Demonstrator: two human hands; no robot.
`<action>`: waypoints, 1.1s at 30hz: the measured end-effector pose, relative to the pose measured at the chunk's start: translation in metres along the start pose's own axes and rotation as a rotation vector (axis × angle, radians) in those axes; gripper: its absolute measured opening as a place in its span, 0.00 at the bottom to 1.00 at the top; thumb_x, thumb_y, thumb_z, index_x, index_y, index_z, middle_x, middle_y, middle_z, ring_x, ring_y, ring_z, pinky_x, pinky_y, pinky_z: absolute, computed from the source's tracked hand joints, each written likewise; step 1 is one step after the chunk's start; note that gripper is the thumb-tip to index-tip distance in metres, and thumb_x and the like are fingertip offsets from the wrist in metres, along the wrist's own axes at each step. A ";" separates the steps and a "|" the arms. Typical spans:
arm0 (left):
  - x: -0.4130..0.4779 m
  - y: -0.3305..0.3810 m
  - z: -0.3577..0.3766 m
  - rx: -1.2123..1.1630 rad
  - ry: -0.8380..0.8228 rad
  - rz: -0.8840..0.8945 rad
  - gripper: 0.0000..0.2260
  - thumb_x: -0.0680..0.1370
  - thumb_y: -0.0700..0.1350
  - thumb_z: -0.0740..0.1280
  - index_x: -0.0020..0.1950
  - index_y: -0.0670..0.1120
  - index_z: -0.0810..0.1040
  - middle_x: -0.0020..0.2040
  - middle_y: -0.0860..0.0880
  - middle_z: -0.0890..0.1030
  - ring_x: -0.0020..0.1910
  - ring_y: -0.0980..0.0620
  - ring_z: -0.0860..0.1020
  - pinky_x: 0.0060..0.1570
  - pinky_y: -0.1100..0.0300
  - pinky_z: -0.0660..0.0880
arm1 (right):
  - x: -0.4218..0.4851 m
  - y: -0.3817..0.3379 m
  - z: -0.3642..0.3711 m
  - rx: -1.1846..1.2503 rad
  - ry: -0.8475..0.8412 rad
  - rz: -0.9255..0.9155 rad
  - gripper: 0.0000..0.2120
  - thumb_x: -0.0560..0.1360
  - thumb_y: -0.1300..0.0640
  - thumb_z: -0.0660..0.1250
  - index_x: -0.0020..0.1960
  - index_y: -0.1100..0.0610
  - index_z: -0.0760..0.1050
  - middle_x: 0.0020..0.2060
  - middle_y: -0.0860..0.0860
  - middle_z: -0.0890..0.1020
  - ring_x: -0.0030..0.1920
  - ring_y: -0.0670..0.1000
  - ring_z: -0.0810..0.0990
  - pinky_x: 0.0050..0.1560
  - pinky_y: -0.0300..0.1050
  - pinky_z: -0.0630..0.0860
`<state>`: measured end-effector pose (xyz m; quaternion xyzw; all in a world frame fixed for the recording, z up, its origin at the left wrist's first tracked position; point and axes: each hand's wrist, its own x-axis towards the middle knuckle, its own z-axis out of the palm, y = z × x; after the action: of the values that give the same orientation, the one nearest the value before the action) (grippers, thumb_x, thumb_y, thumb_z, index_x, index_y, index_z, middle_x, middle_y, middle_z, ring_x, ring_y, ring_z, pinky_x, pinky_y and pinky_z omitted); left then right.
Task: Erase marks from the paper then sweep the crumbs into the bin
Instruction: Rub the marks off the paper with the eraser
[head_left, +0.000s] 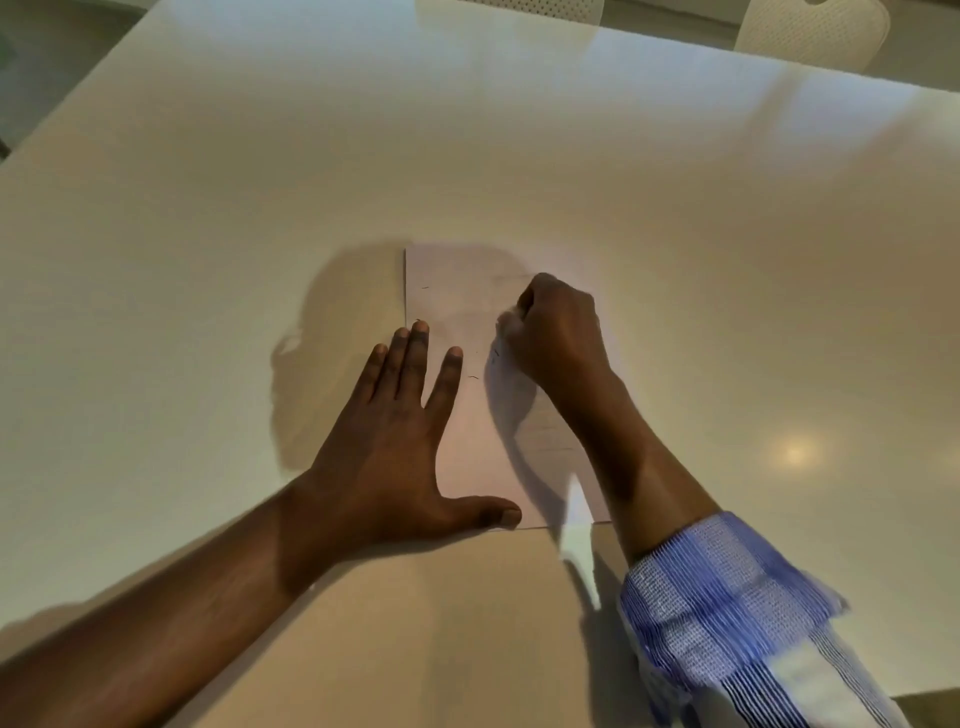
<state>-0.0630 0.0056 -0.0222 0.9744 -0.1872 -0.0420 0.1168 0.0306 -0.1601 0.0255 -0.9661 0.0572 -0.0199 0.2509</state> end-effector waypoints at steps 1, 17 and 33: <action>0.000 0.000 -0.001 0.004 0.000 0.000 0.65 0.57 0.89 0.43 0.80 0.49 0.27 0.79 0.40 0.26 0.79 0.43 0.28 0.81 0.44 0.38 | -0.003 0.000 -0.004 -0.007 -0.020 -0.010 0.09 0.80 0.56 0.67 0.55 0.60 0.77 0.50 0.57 0.83 0.48 0.55 0.83 0.44 0.44 0.79; 0.000 0.000 -0.001 0.020 -0.010 -0.001 0.66 0.57 0.89 0.43 0.80 0.48 0.28 0.79 0.40 0.26 0.79 0.42 0.29 0.81 0.45 0.38 | 0.002 0.014 -0.009 -0.018 0.026 0.029 0.08 0.79 0.56 0.67 0.53 0.61 0.78 0.48 0.57 0.83 0.45 0.54 0.82 0.42 0.44 0.76; 0.000 0.000 -0.001 0.013 0.008 0.001 0.65 0.58 0.89 0.44 0.80 0.49 0.28 0.79 0.41 0.27 0.80 0.43 0.30 0.80 0.46 0.37 | -0.010 0.012 -0.003 0.025 0.013 0.011 0.08 0.79 0.55 0.67 0.54 0.59 0.77 0.48 0.55 0.83 0.46 0.54 0.83 0.46 0.47 0.81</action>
<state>-0.0633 0.0060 -0.0208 0.9752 -0.1877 -0.0368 0.1112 0.0192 -0.1704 0.0218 -0.9624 0.0641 -0.0255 0.2626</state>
